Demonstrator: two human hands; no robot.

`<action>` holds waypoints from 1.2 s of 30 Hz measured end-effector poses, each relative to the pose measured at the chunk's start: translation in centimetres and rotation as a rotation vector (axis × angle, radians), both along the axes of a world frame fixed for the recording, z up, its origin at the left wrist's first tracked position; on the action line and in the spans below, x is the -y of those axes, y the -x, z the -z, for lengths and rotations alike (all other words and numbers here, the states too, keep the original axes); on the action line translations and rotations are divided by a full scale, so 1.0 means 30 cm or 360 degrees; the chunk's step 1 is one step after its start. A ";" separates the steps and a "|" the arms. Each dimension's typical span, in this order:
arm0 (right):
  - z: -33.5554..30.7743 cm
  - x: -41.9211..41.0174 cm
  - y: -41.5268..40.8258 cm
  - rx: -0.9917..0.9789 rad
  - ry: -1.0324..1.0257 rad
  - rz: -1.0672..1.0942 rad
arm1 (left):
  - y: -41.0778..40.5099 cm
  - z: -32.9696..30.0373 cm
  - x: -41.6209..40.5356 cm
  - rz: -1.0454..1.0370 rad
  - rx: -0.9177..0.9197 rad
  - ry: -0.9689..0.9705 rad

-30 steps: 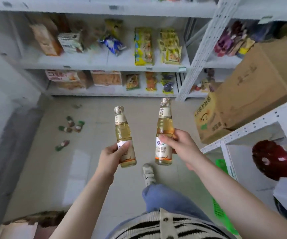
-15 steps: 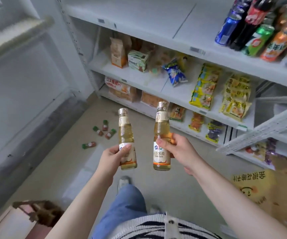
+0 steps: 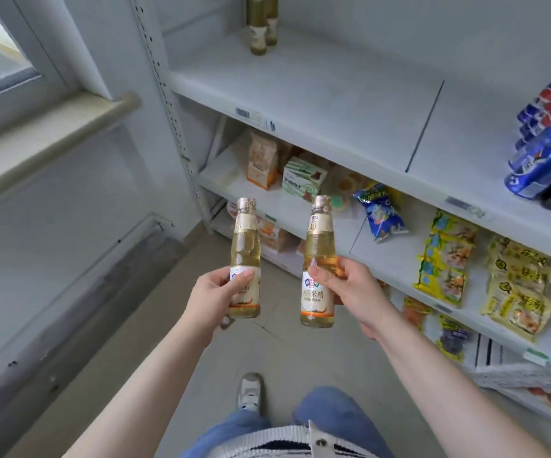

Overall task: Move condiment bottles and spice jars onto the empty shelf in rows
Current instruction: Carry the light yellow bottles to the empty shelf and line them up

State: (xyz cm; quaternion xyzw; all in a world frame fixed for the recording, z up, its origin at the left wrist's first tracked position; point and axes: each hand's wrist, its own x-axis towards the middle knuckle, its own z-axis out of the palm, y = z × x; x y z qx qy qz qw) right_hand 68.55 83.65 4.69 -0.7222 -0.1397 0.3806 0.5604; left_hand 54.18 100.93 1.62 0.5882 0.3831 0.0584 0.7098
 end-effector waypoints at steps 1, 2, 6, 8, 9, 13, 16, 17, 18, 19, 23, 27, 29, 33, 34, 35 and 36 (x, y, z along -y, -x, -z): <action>-0.013 -0.045 -0.034 -0.0007 -0.0011 0.0002 | -0.035 -0.015 -0.044 -0.0010 0.0034 0.0009; -0.023 -0.088 -0.070 -0.0008 -0.0021 0.0006 | -0.073 -0.027 -0.086 -0.0022 0.0055 0.0029; -0.053 -0.251 -0.232 -0.0010 -0.0069 -0.0018 | -0.232 -0.049 -0.215 -0.0035 0.0081 -0.0040; -0.063 -0.325 -0.322 -0.0015 -0.0096 -0.0050 | -0.321 -0.053 -0.270 -0.0076 0.0103 -0.0085; -0.069 -0.358 -0.370 -0.0002 -0.0101 -0.0079 | -0.366 -0.060 -0.292 -0.0092 0.0107 -0.0101; -0.089 -0.473 -0.566 0.0074 -0.0121 -0.0174 | -0.548 -0.095 -0.376 -0.0177 0.0199 -0.0100; -0.111 -0.542 -0.702 0.0100 -0.0116 -0.0217 | -0.676 -0.125 -0.433 -0.0236 0.0248 -0.0085; -0.120 -0.564 -0.745 0.0108 -0.0110 -0.0236 | -0.716 -0.134 -0.452 -0.0258 0.0268 -0.0087; -0.130 -0.587 -0.787 0.0120 -0.0103 -0.0259 | -0.755 -0.142 -0.473 -0.0279 0.0287 -0.0092; -0.140 -0.609 -0.825 0.0124 -0.0101 -0.0275 | -0.791 -0.150 -0.495 -0.0299 0.0295 -0.0102; -0.168 -0.687 -0.943 0.0139 -0.0128 -0.0275 | -0.921 -0.174 -0.589 -0.0359 0.0348 -0.0132; -0.178 -0.757 -1.030 0.0132 -0.0178 -0.0219 | -1.065 -0.202 -0.710 -0.0422 0.0444 -0.0228; -0.181 -0.794 -1.071 0.0158 -0.0181 -0.0170 | -1.146 -0.217 -0.797 -0.0429 0.0469 -0.0296; -0.190 -0.878 -1.143 0.0198 -0.0163 -0.0093 | -1.322 -0.211 -1.017 -0.0383 0.0421 -0.0469; -0.191 -0.902 -1.159 0.0209 -0.0159 -0.0076 | -1.365 -0.200 -1.074 -0.0369 0.0391 -0.0516; -0.192 -0.925 -1.174 0.0215 -0.0156 -0.0056 | -1.405 -0.187 -1.127 -0.0350 0.0360 -0.0562; -0.192 -0.948 -1.189 0.0218 -0.0153 -0.0036 | -1.443 -0.170 -1.178 -0.0325 0.0332 -0.0604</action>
